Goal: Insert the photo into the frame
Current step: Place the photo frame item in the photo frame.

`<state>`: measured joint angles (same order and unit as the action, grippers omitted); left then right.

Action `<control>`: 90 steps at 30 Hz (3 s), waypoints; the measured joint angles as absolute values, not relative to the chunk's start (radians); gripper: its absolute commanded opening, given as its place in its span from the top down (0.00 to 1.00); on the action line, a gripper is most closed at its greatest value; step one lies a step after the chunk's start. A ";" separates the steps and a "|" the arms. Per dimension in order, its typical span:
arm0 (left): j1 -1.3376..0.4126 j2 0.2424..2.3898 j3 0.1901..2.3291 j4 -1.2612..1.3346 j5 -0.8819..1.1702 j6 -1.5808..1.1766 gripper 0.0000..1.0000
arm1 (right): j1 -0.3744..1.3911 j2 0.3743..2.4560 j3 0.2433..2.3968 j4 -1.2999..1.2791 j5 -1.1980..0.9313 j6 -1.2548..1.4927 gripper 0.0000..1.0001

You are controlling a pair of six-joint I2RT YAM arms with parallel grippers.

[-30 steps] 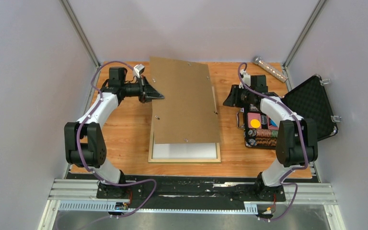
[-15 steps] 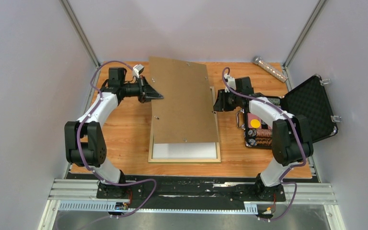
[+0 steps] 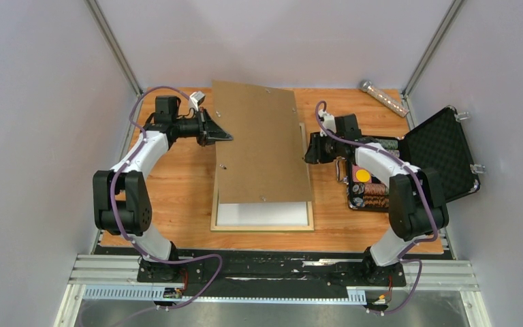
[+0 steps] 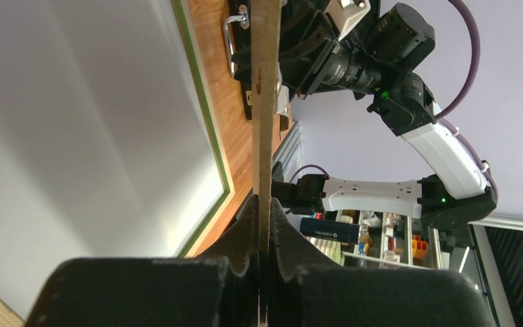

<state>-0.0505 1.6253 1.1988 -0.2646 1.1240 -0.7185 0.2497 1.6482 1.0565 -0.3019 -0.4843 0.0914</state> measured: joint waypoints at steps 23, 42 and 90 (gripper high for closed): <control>-0.005 1.691 1.169 -0.262 1.143 -0.662 1.00 | 0.179 1.620 1.028 -0.301 -0.384 0.070 0.66; -0.005 1.826 1.157 -0.258 1.200 -0.615 1.00 | 0.159 1.637 1.028 -0.300 -0.407 0.081 0.65; -0.038 1.864 1.130 -0.194 1.243 -0.637 1.00 | 0.176 1.700 1.028 -0.302 -0.421 0.084 0.67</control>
